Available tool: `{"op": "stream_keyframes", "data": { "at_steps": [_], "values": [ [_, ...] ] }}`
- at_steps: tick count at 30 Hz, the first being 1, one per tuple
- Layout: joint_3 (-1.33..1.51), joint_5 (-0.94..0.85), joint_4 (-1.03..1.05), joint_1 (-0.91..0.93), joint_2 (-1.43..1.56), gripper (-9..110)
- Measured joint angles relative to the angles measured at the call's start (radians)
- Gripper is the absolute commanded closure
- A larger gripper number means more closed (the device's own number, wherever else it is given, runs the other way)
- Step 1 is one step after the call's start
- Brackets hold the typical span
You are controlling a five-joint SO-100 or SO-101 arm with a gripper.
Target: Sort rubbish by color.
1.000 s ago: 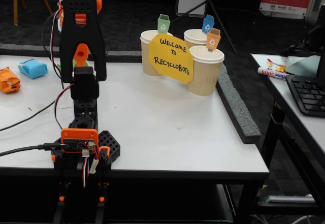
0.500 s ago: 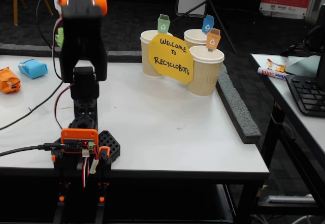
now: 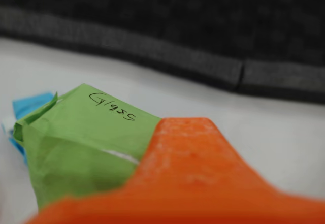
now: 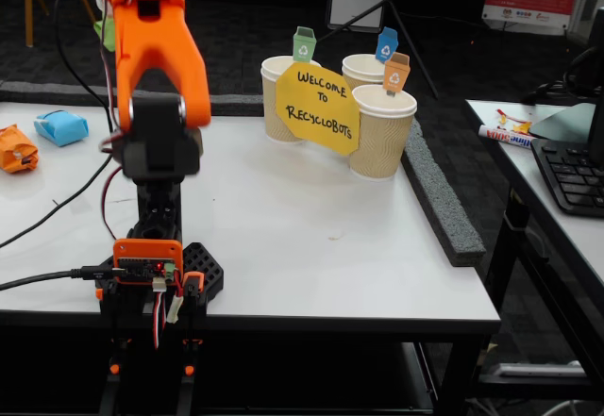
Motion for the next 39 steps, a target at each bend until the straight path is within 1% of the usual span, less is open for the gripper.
{"op": "stream_keyframes", "data": {
  "at_steps": [6, 18, 23, 39],
  "values": [
    [0.002, 0.000, 0.034, 0.029, 0.074, 101],
    [0.002, 0.000, 0.081, 0.054, 0.086, 101],
    [0.002, 0.000, 0.081, 0.144, 0.086, 101],
    [0.002, 0.000, 0.044, 0.552, 0.086, 101]
  ]
}}
